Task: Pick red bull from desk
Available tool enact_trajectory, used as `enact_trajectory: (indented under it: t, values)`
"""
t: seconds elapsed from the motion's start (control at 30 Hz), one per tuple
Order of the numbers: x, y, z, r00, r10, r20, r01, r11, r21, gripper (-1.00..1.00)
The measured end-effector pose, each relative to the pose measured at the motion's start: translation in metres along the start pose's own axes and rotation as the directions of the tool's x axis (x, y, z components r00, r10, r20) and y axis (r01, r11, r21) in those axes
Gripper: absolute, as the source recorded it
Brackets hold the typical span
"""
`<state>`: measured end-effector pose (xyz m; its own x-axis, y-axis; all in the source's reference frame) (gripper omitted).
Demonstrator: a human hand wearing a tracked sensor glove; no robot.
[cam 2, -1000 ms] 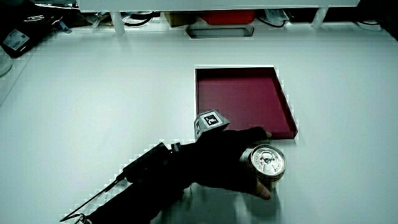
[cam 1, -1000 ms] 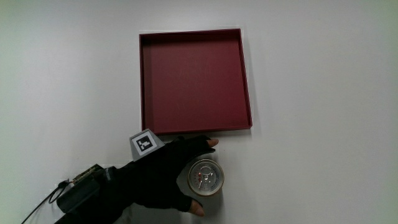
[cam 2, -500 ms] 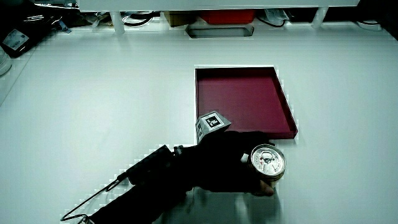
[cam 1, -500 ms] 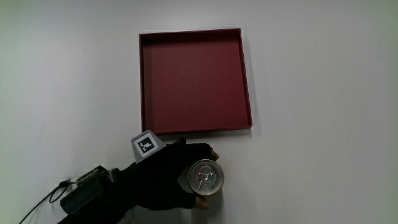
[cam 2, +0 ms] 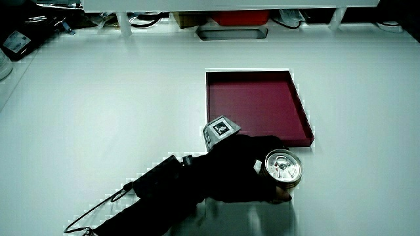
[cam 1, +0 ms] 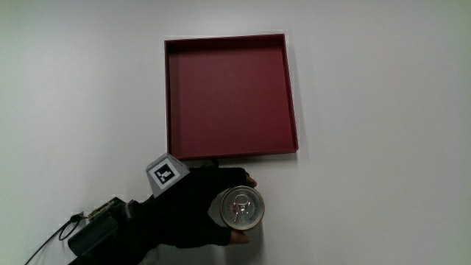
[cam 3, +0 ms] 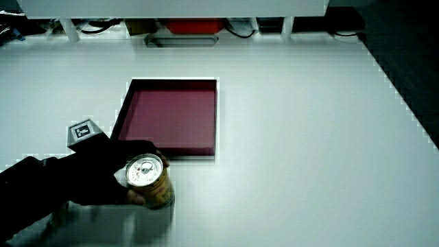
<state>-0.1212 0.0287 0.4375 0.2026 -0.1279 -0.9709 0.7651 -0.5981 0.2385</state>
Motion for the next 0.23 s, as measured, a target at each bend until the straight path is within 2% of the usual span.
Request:
enact_trajectory:
  t: [0.03,0.13,0.23]
  values:
    - [0.004,-0.001,0.003,0.999,-0.002,0.036,0.002,0.9999,0.012,1.00]
    - [0.017,-0.002,0.016,0.999,-0.031,-0.031,0.033,0.9978,0.058,1.00]
    - [0.025,-0.004,0.029,0.993,-0.061,-0.101,0.071,0.9922,0.102,1.00]
